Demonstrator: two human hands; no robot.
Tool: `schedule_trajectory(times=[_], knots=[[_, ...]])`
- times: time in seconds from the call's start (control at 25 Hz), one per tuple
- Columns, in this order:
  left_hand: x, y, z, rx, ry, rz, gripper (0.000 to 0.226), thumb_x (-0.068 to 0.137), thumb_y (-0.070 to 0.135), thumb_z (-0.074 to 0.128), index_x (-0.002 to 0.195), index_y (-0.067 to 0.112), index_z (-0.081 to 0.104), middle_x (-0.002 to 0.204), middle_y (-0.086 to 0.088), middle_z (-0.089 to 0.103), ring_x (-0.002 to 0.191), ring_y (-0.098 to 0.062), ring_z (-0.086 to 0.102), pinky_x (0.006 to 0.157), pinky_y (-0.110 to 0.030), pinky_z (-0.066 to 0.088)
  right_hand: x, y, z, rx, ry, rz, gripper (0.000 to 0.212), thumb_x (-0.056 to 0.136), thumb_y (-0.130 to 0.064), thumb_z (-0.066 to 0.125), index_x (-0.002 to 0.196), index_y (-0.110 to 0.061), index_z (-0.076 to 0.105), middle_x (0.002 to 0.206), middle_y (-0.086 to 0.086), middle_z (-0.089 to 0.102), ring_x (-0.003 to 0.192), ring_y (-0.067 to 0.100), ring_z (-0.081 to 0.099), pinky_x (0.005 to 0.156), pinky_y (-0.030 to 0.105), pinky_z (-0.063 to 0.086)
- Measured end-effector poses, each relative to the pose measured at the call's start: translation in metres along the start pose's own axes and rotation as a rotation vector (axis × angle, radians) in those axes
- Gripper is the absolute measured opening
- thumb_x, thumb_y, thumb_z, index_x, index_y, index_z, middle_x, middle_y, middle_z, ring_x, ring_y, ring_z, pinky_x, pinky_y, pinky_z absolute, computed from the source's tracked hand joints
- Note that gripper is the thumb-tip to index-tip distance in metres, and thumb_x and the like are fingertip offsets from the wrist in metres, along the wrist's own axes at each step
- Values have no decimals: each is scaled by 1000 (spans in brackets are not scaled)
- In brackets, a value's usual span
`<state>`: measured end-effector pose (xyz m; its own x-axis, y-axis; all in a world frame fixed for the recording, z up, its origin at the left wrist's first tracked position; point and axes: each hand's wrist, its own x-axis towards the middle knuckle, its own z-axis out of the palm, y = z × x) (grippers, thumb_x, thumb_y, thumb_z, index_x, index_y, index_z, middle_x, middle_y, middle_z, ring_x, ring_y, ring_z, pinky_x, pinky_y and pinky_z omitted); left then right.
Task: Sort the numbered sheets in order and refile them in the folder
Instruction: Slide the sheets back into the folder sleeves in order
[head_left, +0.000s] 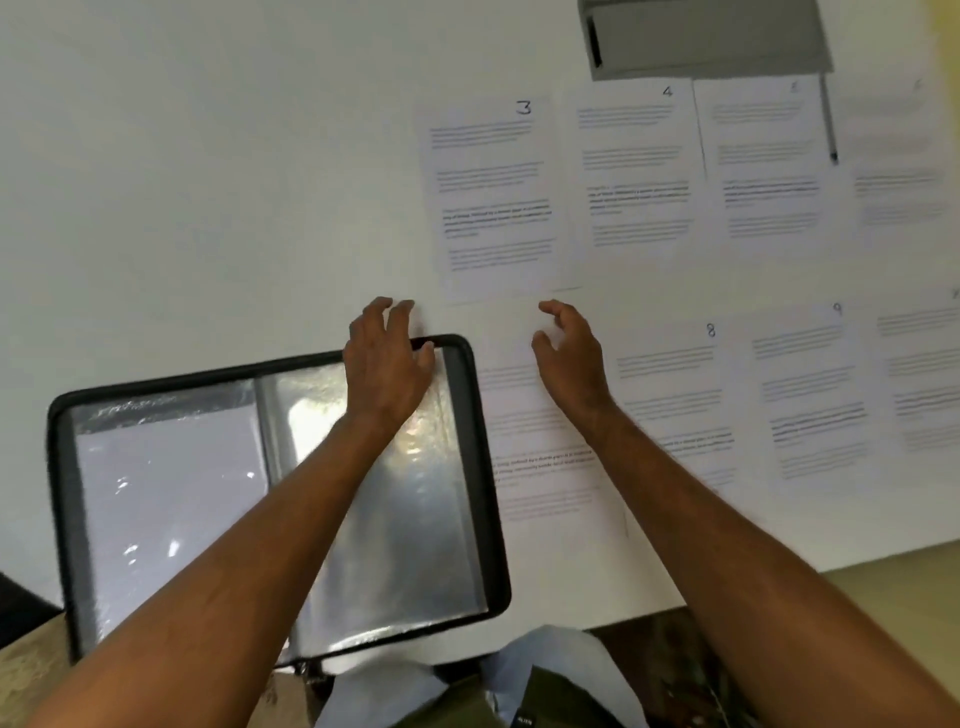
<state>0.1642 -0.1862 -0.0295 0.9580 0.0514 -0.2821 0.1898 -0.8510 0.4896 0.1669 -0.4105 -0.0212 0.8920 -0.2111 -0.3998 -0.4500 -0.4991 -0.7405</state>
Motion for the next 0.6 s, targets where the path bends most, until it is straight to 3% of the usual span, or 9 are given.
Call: schedule_trajectory(times=[0.12, 0.24, 0.32, 0.44, 0.6], knots=[[32, 24, 6, -13, -9, -13, 61, 99, 32, 60, 154, 16, 38, 160, -10, 29, 144, -32, 29, 115, -48, 32, 41, -3, -10, -24, 37, -27, 47, 101, -14, 57, 147, -19, 48, 152, 1, 48, 139, 16, 44, 107, 18, 32], [62, 39, 14, 7, -23, -25, 63, 99, 34, 60, 154, 14, 36, 160, -11, 28, 145, -32, 28, 114, -50, 34, 78, -5, -11, -72, 60, -95, 58, 100, -22, 62, 153, -18, 39, 157, 4, 42, 144, 21, 41, 115, 31, 37], [80, 43, 19, 42, -36, -29, 65, 98, 36, 60, 154, 13, 35, 160, -12, 28, 144, -34, 29, 113, -51, 35, 96, -8, -5, -179, 48, -131, 69, 100, -30, 63, 158, -16, 29, 166, 6, 30, 152, 23, 28, 123, 38, 29], [102, 49, 28, 89, -27, -59, 70, 95, 40, 63, 151, 10, 34, 157, -15, 32, 141, -37, 32, 111, -53, 38, 117, -12, 6, -355, 35, -185, 86, 99, -45, 62, 163, -12, 15, 172, 7, 10, 159, 23, 6, 127, 37, 11], [114, 51, 39, 178, -6, -112, 81, 94, 49, 57, 153, 3, 26, 161, -18, 26, 143, -38, 30, 112, -54, 33, 129, -10, 27, -508, 9, -248, 103, 95, -63, 56, 163, -7, 3, 172, 11, -2, 159, 25, -5, 128, 38, 2]])
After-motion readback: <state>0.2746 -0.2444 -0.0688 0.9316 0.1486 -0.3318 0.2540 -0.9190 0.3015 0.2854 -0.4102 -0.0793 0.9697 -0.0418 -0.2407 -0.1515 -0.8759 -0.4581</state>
